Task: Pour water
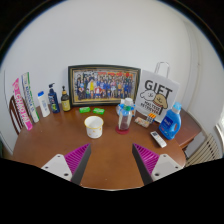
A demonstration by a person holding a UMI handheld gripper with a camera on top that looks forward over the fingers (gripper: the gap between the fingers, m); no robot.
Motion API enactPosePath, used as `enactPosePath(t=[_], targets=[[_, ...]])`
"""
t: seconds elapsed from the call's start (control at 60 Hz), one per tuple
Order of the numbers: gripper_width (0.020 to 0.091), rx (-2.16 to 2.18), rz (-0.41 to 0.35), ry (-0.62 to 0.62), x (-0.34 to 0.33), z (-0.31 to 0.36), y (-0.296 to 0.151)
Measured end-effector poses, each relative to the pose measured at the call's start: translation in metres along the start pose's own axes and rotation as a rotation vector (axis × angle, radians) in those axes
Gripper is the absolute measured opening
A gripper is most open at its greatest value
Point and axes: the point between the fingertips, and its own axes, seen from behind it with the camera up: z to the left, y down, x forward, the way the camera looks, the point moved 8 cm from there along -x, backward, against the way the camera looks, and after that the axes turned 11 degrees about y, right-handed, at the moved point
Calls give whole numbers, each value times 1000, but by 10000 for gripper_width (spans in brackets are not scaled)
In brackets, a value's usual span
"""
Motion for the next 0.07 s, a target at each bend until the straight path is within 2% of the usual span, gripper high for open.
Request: enactPosePath(t=[0.067], targets=[[854, -4, -6, 3, -3, 2, 1]])
